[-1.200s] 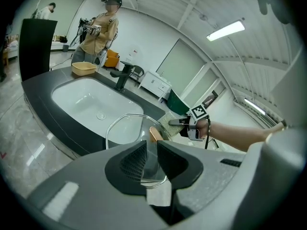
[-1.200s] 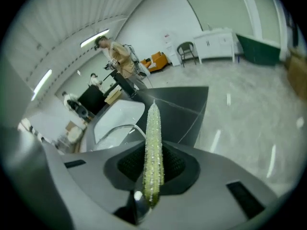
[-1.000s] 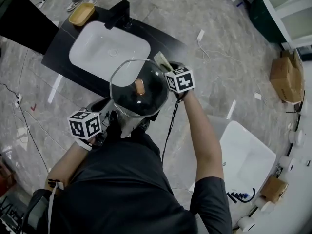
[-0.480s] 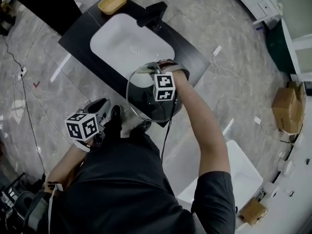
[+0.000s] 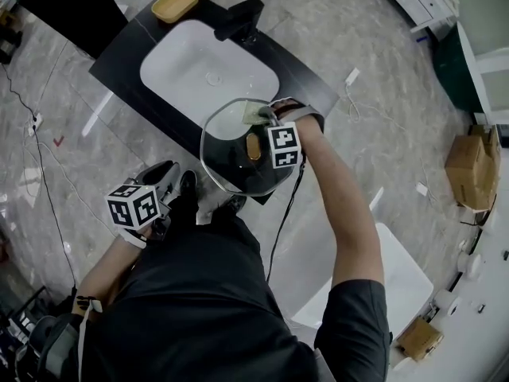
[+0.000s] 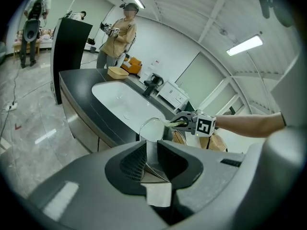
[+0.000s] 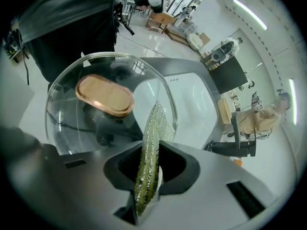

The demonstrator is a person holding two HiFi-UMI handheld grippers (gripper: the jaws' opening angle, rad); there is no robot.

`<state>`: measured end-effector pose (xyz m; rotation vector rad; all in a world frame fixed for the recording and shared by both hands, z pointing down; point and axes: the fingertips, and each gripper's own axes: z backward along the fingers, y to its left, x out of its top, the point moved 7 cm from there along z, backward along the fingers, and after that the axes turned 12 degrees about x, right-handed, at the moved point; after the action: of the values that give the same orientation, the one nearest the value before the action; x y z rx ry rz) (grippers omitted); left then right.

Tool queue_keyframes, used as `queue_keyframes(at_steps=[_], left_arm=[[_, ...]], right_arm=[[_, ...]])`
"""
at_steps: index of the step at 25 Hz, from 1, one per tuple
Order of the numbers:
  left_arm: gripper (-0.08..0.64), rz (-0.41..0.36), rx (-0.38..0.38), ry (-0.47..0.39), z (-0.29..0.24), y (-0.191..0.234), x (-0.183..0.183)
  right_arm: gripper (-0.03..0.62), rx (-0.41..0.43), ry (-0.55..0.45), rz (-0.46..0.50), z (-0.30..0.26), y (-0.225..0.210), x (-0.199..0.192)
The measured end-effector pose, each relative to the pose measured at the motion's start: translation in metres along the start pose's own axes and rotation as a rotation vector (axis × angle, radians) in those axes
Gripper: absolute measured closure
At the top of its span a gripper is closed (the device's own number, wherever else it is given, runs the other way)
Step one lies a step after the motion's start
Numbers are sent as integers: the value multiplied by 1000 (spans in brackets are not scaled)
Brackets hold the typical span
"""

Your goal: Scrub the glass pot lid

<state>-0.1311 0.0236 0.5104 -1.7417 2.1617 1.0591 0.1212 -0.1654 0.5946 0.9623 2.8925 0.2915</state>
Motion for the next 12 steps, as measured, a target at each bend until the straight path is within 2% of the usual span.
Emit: queue_keyframes(at_steps=[6, 12], left_arm=[[489, -34, -43, 41, -12, -24, -7], [489, -92, -89, 66, -25, -54, -8]], right_arm=[[528, -26, 4, -85, 8, 49, -30], [528, -8, 23, -200, 16, 103, -63]])
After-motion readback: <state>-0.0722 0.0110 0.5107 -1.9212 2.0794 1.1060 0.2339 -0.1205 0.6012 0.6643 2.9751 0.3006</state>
